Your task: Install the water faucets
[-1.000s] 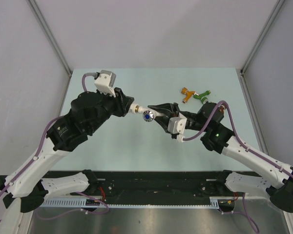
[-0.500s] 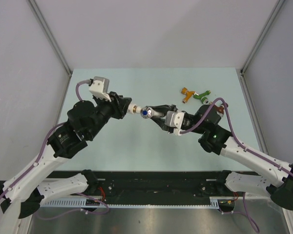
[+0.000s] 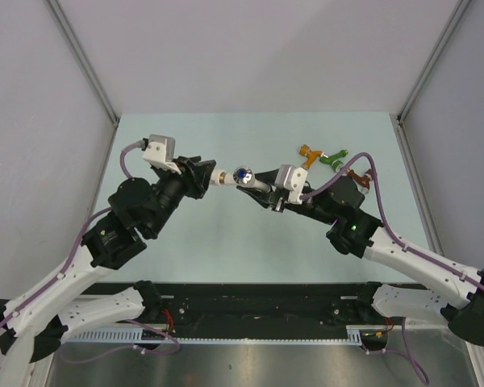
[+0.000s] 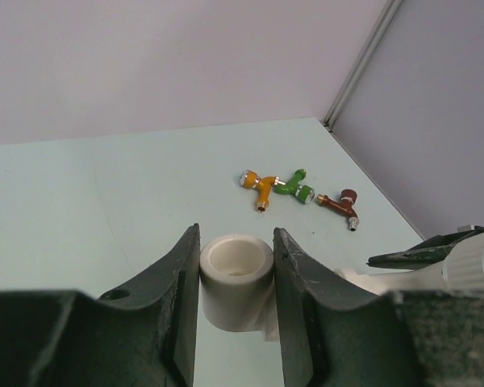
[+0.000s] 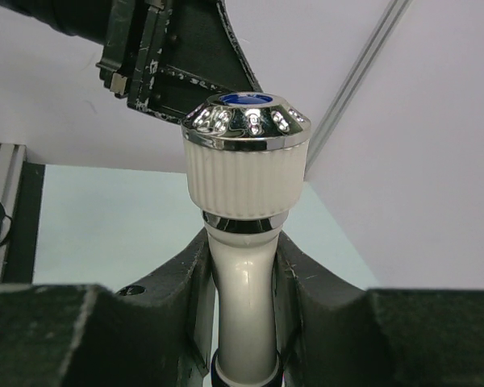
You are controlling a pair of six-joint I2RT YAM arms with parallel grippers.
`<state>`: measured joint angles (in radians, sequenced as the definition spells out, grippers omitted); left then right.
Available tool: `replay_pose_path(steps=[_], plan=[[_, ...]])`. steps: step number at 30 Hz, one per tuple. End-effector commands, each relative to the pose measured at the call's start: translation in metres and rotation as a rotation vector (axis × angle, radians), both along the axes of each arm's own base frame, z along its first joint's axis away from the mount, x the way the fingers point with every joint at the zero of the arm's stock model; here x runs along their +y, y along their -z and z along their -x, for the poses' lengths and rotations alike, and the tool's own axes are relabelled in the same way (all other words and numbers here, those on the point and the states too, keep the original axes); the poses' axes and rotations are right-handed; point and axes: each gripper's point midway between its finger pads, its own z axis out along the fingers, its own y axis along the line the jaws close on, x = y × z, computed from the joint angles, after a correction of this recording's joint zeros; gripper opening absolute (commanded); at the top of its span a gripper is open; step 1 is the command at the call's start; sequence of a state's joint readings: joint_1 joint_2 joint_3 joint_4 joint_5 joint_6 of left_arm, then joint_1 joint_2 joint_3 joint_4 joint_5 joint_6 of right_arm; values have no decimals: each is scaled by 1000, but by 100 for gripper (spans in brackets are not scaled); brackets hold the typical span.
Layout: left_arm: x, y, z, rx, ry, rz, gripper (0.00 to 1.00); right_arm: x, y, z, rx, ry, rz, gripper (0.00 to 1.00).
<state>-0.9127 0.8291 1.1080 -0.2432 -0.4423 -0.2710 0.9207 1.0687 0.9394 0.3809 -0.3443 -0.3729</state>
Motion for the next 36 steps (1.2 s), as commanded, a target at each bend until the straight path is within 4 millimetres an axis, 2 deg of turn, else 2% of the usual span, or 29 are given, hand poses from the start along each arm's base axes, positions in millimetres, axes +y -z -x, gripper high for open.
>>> replay_pose_path(steps=[1,14,27,36], plan=[[-34,-30,29,-78,197,108,0,-5,-26,-14,84,79,-123,0],[-34,-30,34,-123,195,125,0,1,-27,-10,393,57,-277,0],[-36,-32,41,-175,208,143,0,-6,-22,-28,750,110,-542,0],[-41,-27,47,-221,236,111,0,-2,-21,-28,888,74,-617,0]])
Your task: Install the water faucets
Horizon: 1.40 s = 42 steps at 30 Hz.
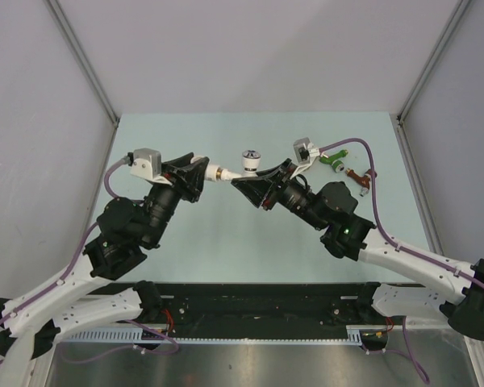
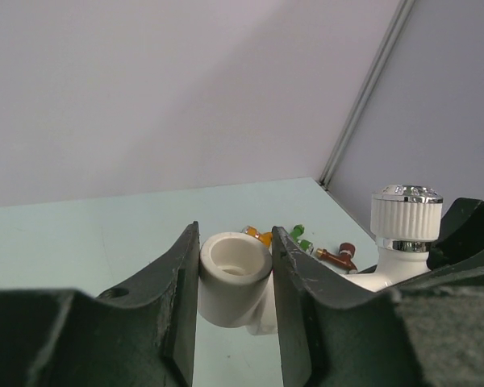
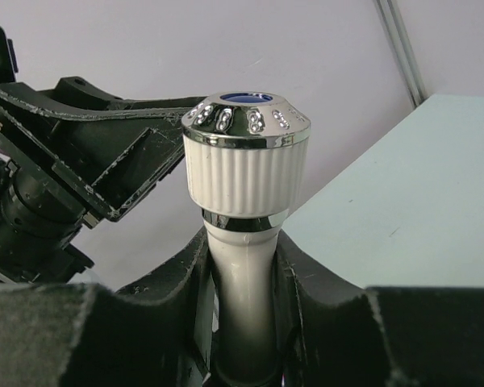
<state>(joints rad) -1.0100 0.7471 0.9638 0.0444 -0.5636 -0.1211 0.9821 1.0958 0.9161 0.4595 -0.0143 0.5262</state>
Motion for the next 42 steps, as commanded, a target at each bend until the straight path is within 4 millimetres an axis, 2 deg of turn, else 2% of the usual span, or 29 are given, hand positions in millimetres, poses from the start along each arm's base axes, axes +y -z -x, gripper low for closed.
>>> replay_pose_path(steps=[1,5,11,20,23,26,27,29,30,32,33,38,39,41,42], plan=[[-48,-4,38,-56,281,22,0,-9,-18,-24,74,108,-149,0],[-46,-4,42,-87,296,11,0,-10,-26,-20,85,64,-190,0],[-44,-5,53,-166,338,-26,0,-12,-26,-21,146,25,-216,0],[-55,1,66,-232,428,-124,0,-18,-24,-25,203,17,-232,0],[-58,3,69,-238,454,-153,4,-21,-26,-24,187,25,-227,0],[-58,4,71,-238,462,-169,14,-23,-26,-24,169,34,-212,0],[-57,4,71,-239,461,-174,22,-23,-26,-24,165,34,-209,0],[-54,1,71,-240,453,-175,30,-24,-27,-24,157,38,-208,0],[-53,-3,72,-245,452,-171,39,-24,-26,-25,158,41,-205,0],[-49,-5,71,-244,439,-169,47,-22,-25,-22,146,20,-190,0],[-49,-7,71,-242,437,-167,58,-21,-24,-21,145,19,-187,0],[-40,-28,71,-237,412,-138,80,-23,-23,-22,118,31,-167,0],[-34,-34,69,-216,390,-113,88,-23,-24,-22,102,40,-159,0],[-27,-37,64,-175,353,-98,94,-25,-25,-23,77,51,-149,0],[-17,-41,56,-113,290,-59,99,-26,-26,-24,44,63,-133,0]])
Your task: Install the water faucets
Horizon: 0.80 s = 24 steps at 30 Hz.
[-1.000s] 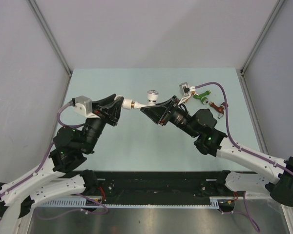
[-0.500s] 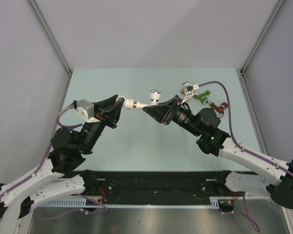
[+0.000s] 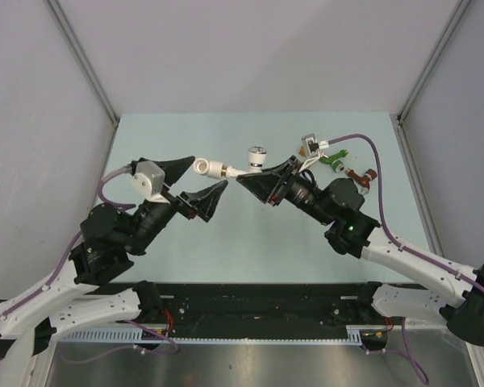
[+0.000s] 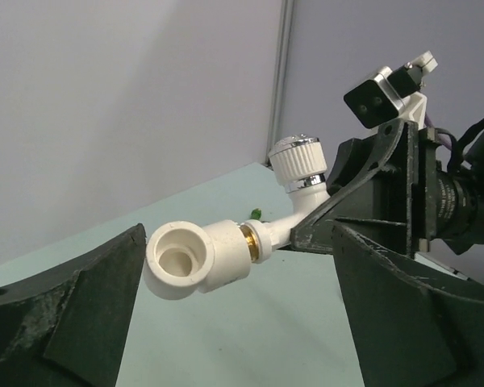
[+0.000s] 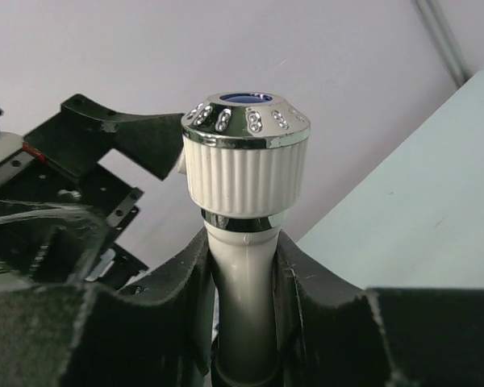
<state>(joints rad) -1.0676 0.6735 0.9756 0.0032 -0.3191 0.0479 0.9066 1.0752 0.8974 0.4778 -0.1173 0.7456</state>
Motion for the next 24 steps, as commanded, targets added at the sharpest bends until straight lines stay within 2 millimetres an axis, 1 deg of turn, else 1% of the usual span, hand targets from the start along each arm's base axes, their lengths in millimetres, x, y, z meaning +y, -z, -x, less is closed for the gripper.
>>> replay_pose_path(steps=[1,3,5,6,8,9,10,11,12,13,14,15,16,17,18,19,20,21,23,24], plan=[[8,-25,8,99,10,78,100,-16,-18,-26,-104,163,-5,0],[17,-29,1,191,-51,99,100,-17,-16,-27,-157,186,26,0],[25,-29,-7,258,-126,99,100,-19,-14,-29,-188,202,39,0],[24,-26,-10,323,-147,85,100,-20,-14,-29,-208,209,40,0],[26,-23,-15,381,-187,70,100,-21,-8,-31,-267,231,75,0],[27,-22,-14,425,-189,64,100,-23,-12,-30,-309,240,58,0],[22,-15,-22,453,-205,40,100,-23,-4,-30,-359,250,89,0],[16,-11,-22,494,-185,44,100,-24,-2,-30,-390,257,94,0],[14,-4,-23,527,-175,32,100,-26,-10,-27,-447,270,78,0],[18,3,-35,558,-202,39,100,-26,-3,-27,-504,278,114,0],[6,8,-29,613,-112,61,100,-27,-2,-26,-533,285,123,0],[2,16,-32,647,-88,74,100,-29,-7,-25,-570,295,113,0],[11,19,-43,669,-106,112,100,-29,-6,-22,-603,286,119,0],[-2,22,-33,728,8,132,100,-30,-3,-22,-642,294,138,0],[-5,29,-38,755,28,154,100,-31,-6,-19,-676,296,128,0],[-1,31,-44,775,34,177,100,-30,-6,-15,-715,281,131,0],[-4,33,-43,804,60,205,100,-31,-4,-14,-749,284,145,0],[-12,35,-40,821,122,210,100,-32,-6,-12,-777,284,139,0],[-15,34,-41,848,163,257,100,-30,-6,-6,-822,257,130,0],[-21,35,-37,861,217,262,100,-29,-4,-5,-845,255,140,0]])
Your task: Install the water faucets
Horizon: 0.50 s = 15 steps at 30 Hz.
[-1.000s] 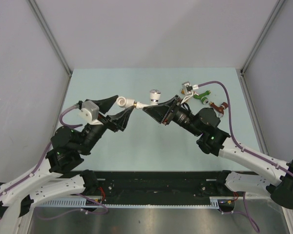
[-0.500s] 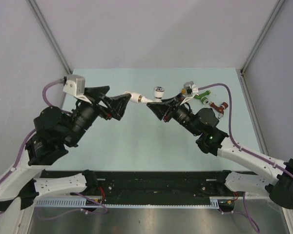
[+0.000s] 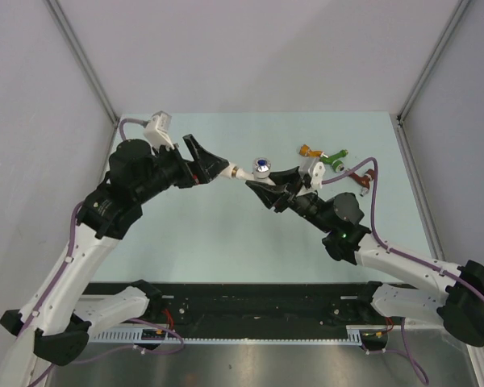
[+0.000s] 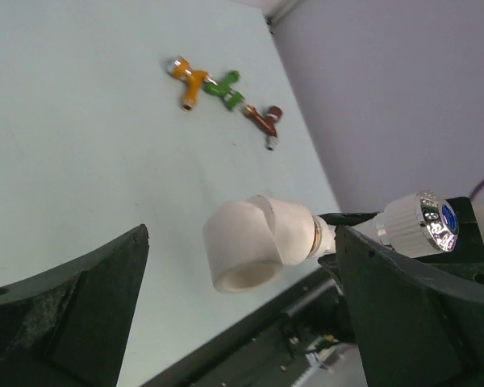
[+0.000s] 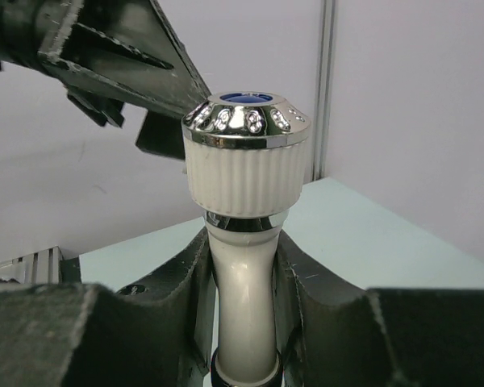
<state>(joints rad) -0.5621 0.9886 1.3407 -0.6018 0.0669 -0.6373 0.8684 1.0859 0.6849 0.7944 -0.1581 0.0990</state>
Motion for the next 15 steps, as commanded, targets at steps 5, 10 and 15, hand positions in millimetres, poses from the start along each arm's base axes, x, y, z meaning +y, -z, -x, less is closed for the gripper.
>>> replay_pose_path(steps=[5,10,15], plan=[[-32,-19,26,109,234,306,100,-10,-48,28,-323,-68,-88,0],[-38,-14,31,149,295,380,98,-9,-48,32,-360,-100,-90,0],[-41,-16,35,162,325,417,82,-9,-48,33,-377,-110,-86,0]])
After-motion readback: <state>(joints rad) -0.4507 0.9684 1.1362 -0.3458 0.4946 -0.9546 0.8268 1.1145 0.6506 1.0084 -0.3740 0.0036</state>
